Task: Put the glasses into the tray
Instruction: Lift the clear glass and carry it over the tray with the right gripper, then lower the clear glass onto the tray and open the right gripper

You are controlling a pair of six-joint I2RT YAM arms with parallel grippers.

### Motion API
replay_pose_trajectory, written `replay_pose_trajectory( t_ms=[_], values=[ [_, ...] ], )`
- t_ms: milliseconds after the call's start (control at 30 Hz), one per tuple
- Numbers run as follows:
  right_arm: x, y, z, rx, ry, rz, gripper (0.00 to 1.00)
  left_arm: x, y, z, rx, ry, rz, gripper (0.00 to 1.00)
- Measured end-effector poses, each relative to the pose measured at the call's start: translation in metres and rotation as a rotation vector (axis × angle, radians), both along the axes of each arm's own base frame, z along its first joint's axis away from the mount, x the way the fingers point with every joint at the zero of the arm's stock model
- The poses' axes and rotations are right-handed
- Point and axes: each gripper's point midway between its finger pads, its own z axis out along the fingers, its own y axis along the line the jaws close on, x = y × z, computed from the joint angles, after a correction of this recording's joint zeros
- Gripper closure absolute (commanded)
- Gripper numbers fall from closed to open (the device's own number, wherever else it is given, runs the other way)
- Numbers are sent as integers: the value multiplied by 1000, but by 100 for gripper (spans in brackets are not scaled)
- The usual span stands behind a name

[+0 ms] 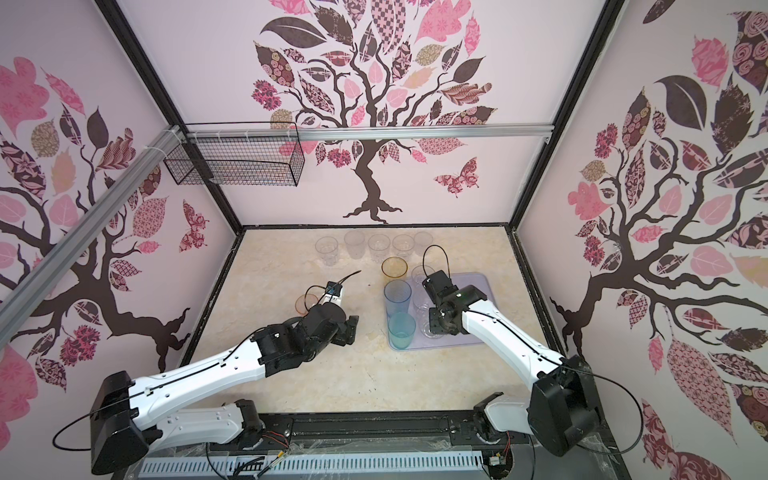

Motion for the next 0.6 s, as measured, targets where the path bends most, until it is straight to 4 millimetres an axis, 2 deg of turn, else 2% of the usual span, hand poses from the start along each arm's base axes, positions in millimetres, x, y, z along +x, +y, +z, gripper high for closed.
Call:
replay_pose_trajectory(
  t_ms=[67, 167, 500, 600],
  values=[
    [-4, -2, -15, -19, 41, 1, 87, 0, 0, -2, 6, 3, 0, 17],
    [-4, -1, -25, -23, 64, -1, 85, 1, 0, -3, 13, 3, 4, 16],
    [3, 5, -30, -7, 54, 3, 85, 2, 2, -6, 29, 1, 13, 16],
    [4, 7, -30, 0, 51, 9, 80, 3, 3, -8, 39, 2, 16, 15]
  ],
)
